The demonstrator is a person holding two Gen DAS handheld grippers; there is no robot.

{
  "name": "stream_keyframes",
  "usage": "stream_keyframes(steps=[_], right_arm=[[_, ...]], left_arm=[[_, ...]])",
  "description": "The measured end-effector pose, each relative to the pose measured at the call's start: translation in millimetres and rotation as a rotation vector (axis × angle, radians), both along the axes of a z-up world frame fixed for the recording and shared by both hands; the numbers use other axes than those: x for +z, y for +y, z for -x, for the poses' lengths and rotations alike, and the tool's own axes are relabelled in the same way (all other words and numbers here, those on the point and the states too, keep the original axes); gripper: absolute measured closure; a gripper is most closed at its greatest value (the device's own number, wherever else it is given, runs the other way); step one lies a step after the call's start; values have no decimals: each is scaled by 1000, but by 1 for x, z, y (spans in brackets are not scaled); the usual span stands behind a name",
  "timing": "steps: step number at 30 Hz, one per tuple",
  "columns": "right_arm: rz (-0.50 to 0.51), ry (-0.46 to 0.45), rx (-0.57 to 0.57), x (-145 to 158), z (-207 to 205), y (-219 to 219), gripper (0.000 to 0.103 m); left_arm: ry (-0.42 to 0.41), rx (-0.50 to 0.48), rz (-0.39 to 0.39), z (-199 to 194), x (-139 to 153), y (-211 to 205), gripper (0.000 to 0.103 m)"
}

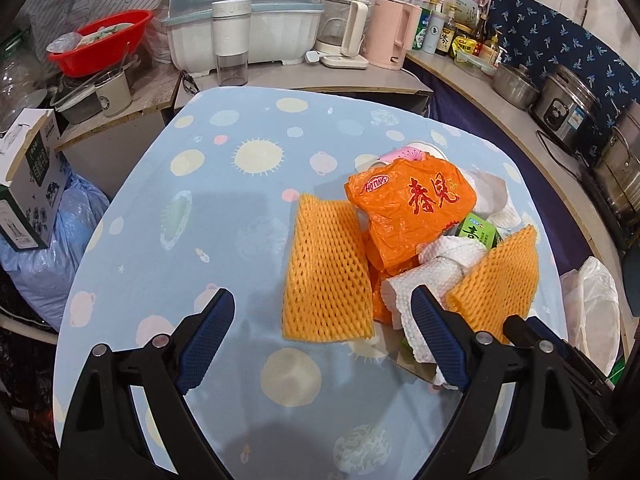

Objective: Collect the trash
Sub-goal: 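Return the right gripper to the pile and grasp an orange foam net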

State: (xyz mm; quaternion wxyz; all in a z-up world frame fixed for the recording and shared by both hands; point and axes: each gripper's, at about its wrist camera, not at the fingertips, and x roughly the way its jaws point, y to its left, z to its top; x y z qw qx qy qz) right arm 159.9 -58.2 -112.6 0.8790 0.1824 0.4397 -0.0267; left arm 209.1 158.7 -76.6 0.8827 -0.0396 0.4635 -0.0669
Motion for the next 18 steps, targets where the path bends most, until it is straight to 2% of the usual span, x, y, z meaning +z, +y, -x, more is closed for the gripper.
stream_keyframes(steps=[4,8,11,18], right_arm=[[-50,5,-8,-5,-6,-4,65],[-58,-7,1,-5,-10,-3,88],[-41,-27,0,1,-8,-3,95],[-36,-73,-42,18,4,-17,95]], left_arm=[[12,-10,8,-6,-5,-4,17],[27,-19,20,-14,-9,-9,17],[40,-19,42,-22,-11,-12,17],[64,-16,77,-50,-17,-25,17]])
